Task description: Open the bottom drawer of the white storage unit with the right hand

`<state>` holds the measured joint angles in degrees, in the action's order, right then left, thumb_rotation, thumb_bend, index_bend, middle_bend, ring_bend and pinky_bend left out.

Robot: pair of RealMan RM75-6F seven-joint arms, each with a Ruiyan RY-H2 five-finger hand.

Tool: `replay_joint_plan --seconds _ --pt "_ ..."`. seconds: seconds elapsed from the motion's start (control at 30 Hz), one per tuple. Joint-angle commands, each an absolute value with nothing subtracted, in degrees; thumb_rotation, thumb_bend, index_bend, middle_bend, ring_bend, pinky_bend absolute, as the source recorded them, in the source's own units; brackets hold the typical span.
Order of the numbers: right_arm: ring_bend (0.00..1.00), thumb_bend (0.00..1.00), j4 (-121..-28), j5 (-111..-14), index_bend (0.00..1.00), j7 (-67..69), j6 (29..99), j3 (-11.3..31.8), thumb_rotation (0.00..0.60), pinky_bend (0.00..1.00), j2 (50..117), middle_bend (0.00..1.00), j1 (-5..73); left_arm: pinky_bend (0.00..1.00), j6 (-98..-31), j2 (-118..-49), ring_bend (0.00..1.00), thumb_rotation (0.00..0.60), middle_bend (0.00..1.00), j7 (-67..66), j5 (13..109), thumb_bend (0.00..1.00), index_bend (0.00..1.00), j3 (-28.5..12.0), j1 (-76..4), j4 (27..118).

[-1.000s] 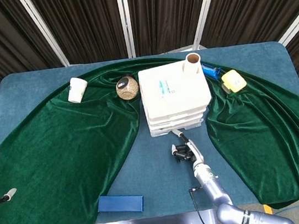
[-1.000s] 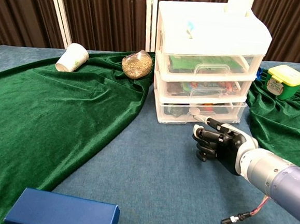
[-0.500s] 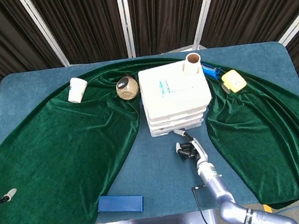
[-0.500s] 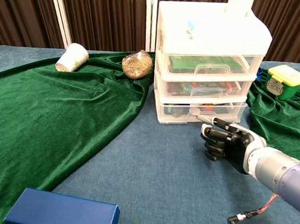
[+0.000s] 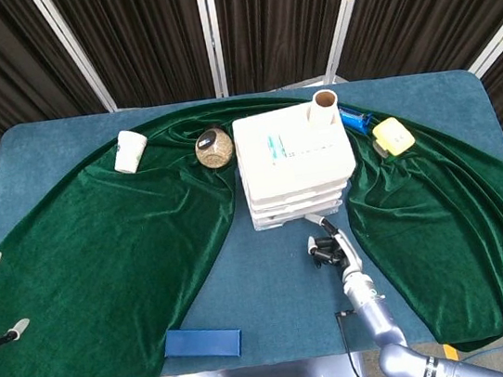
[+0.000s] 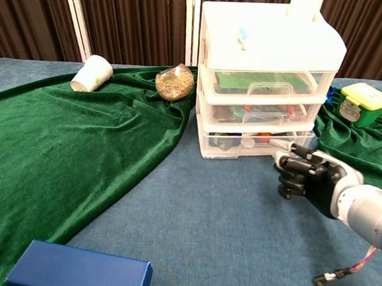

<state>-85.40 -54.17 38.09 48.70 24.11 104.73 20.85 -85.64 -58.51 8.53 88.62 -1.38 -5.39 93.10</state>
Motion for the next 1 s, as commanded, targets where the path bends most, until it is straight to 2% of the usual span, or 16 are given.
replay_joint_plan --seconds 0.03,0.2,0.37,0.7,1.0 --pt "0.93 0.54 -86.9 -56.3 0.0 38.1 51.3 23.4 0.6 0.8 103.8 0.89 19.4 0.0 -85.8 -58.5 0.0 0.6 0.0 8.3 88.8 0.04 0.0 -1.3 -5.3 93.2" --pt "0.93 0.54 -88.7 -62.5 0.0 36.8 58.2 21.8 0.6 0.8 102.3 0.89 16.9 0.0 -85.9 -58.7 0.0 0.6 0.0 7.7 89.1 0.04 0.0 -1.2 -5.3 93.4" --pt "0.93 0.54 -89.1 -67.7 0.05 32.3 63.6 19.5 0.6 0.8 99.6 0.89 15.4 0.0 -86.4 -58.8 0.0 0.6 0.0 6.9 89.6 0.04 0.0 -1.1 -5.1 93.6" --pt "0.93 0.54 -89.5 -68.6 0.2 20.1 65.5 16.8 0.6 0.8 93.0 0.89 15.1 0.0 -86.7 -58.9 0.0 0.6 0.0 6.0 90.0 0.04 0.0 -0.9 -5.0 94.0" --pt "0.92 0.54 -85.6 -70.6 0.21 7.6 66.6 14.4 0.6 0.79 90.1 0.88 16.9 0.0 -86.5 -59.0 0.0 0.6 0.0 5.5 90.2 0.04 0.0 -0.7 -5.1 94.0"
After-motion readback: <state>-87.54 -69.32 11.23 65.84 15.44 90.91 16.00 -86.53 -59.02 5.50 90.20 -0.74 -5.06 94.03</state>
